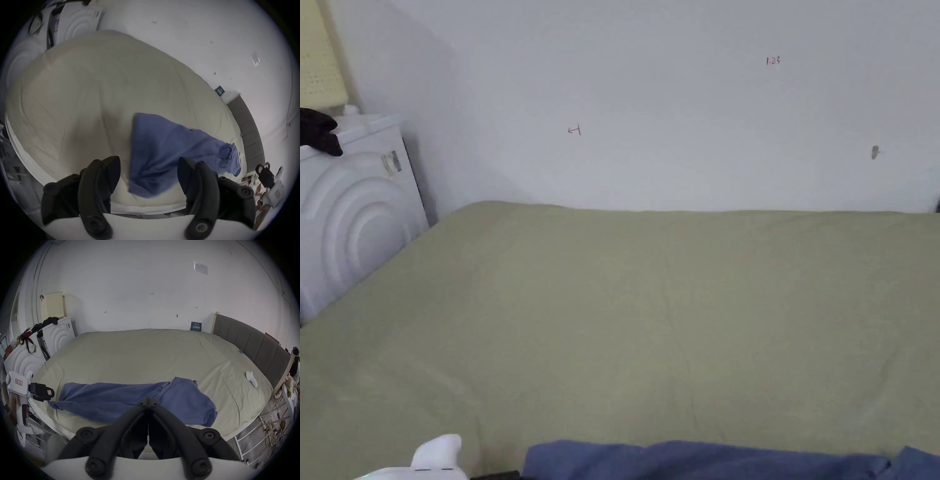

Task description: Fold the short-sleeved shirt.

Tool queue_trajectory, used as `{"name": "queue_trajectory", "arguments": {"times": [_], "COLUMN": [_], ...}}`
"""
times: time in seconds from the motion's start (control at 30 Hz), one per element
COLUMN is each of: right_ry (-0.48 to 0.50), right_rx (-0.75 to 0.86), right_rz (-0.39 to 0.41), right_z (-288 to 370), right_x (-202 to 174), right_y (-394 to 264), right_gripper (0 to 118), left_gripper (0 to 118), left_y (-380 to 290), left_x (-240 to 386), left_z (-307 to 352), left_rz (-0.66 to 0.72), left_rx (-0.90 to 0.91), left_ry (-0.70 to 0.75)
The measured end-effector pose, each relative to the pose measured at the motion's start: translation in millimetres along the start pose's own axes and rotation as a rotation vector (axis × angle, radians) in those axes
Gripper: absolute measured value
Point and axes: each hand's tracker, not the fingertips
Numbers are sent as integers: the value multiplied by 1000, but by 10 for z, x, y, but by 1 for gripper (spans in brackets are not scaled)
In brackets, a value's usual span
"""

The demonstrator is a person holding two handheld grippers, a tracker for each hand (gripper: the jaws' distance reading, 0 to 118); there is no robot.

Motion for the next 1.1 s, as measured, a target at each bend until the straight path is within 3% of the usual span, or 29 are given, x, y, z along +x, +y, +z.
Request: {"name": "queue_trajectory", "arguments": {"times": [0.23,0.33,0.43,0.47,0.53,0.77,1.1], "right_ry": [28,29,33,34,39,39,-31], "right_rx": [-65,-69,-74,-75,-76,-83,-35], "right_rz": [-28,-25,-30,-30,-28,-45,-130], "right_z": [-97,-84,-91,-98,-95,9,245], "right_x": [56,52,37,25,11,116,523], "right_y": [-25,-41,-48,-52,-59,-97,-74], "right_gripper": [3,3,3,3,3,3,3], "left_gripper": [79,80,78,69,5,4,5], "left_y": [-87,-132,-144,-172,-211,-228,-108], "left_x": [-154,-45,-34,-10,41,308,1734], "left_z": [-521,-504,-460,-454,-456,-186,22], "left_rz": [83,73,171,207,207,200,-94], "left_rx": [-74,-13,14,32,33,135,119], "left_ry": [-135,-115,-143,-156,-93,-211,-396]}}
